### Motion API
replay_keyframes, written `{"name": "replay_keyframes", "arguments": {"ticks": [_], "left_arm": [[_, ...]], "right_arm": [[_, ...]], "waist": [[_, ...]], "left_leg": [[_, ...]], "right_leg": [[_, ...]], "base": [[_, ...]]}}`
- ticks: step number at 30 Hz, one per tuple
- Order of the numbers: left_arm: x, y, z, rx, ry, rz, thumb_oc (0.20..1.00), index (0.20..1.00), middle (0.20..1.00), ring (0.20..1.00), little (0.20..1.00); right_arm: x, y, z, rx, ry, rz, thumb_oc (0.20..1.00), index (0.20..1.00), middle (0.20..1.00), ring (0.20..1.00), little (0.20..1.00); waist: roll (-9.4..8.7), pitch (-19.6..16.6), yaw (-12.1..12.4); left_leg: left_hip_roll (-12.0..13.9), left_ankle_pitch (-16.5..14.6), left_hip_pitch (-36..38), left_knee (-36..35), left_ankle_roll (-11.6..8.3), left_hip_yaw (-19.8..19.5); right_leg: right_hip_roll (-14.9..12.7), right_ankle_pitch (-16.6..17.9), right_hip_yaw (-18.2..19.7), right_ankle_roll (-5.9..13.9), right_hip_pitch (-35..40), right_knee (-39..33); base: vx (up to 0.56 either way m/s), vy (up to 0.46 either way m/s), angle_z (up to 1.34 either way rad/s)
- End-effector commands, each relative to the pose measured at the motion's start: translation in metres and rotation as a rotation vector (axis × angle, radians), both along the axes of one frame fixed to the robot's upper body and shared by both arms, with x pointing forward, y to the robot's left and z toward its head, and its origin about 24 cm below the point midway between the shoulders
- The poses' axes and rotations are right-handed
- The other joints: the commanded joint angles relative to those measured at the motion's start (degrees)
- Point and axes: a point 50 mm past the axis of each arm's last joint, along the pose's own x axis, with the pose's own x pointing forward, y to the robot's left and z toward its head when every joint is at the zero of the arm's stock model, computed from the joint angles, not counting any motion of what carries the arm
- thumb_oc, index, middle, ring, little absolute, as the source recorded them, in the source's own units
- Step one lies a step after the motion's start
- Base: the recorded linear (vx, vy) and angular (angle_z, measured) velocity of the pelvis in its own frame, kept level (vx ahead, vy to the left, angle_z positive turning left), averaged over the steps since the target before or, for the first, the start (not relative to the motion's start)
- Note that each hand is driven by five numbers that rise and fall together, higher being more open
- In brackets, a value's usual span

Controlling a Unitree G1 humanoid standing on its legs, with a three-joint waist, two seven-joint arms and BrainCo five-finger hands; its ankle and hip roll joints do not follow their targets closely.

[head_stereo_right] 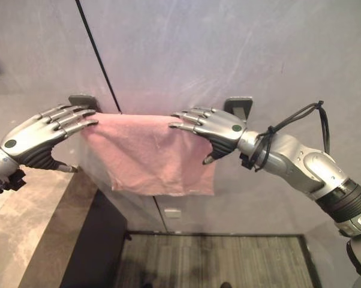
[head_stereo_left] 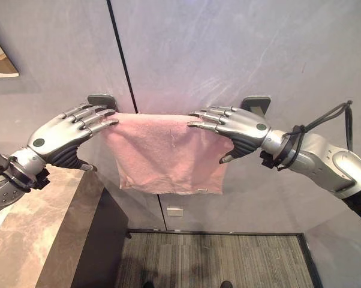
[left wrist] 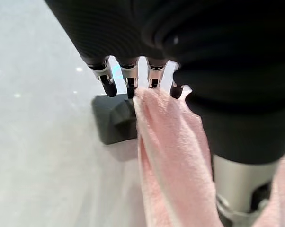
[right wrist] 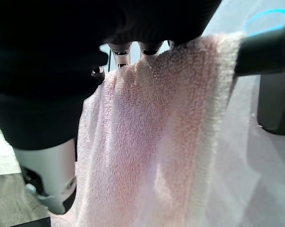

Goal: Put brush and paste in cup on sink, flatten towel.

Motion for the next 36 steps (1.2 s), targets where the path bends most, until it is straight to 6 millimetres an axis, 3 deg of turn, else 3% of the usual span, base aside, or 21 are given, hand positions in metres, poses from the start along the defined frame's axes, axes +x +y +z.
{"name": "replay_keyframes", "arguments": {"ticks": [1, 12, 20, 29, 36], "left_arm": [[-0.001, 0.066, 0.008, 0.054, 0.028, 0.354, 1.000, 1.000, 1.000, 1.000, 1.000], [-0.007, 0.068, 0.005, 0.019, 0.046, 0.357, 1.000, 1.000, 1.000, 1.000, 1.000], [-0.006, 0.062, -0.006, -0.021, 0.075, 0.330, 1.000, 1.000, 1.000, 1.000, 1.000], [-0.007, 0.054, -0.011, -0.060, 0.072, 0.286, 1.000, 1.000, 1.000, 1.000, 1.000], [-0.006, 0.051, -0.013, -0.180, 0.012, 0.271, 1.000, 1.000, 1.000, 1.000, 1.000]], "right_arm": [[0.021, -0.076, -0.001, -0.090, 0.031, -0.378, 1.000, 1.000, 1.000, 1.000, 1.000], [0.022, -0.102, 0.000, -0.079, 0.007, -0.475, 1.000, 1.000, 1.000, 1.000, 1.000], [0.018, -0.109, -0.002, 0.083, -0.005, -0.492, 1.000, 1.000, 1.000, 1.000, 1.000], [0.019, -0.100, 0.005, 0.266, -0.085, -0.439, 1.000, 1.000, 1.000, 1.000, 1.000], [0.022, -0.066, 0.012, 0.414, -0.083, -0.295, 1.000, 1.000, 1.000, 1.000, 1.000]], "waist": [[-3.38, 1.7, 1.2], [-3.20, 2.2, 1.5], [-3.15, 2.0, 1.3], [-3.18, 1.4, 2.1], [-3.56, 0.8, 3.0]], "left_leg": [[-1.8, -0.1, 1.2, 0.1, 1.36, 0.5], [-1.9, 0.1, 0.4, 0.1, 1.27, 1.0], [-1.8, -0.1, 0.7, 0.1, 1.39, 0.7], [-1.6, -0.5, 1.7, 0.1, 1.59, 1.4], [-1.5, -0.7, 2.2, 0.1, 1.75, 2.1]], "right_leg": [[-1.0, -2.7, 0.8, 2.67, 4.6, 0.4], [-1.4, -2.1, 1.4, 3.05, 3.3, 0.4], [-1.0, -2.7, 1.2, 2.77, 3.8, 0.4], [-0.8, -2.9, 1.8, 2.74, 4.0, 0.4], [-0.8, -2.7, 2.9, 2.68, 3.8, 0.4]], "base": [[0.00, 0.000, 0.00], [0.00, 0.000, 0.00], [0.00, 0.000, 0.00], [0.00, 0.001, 0.00], [-0.01, 0.003, -0.04]]}}
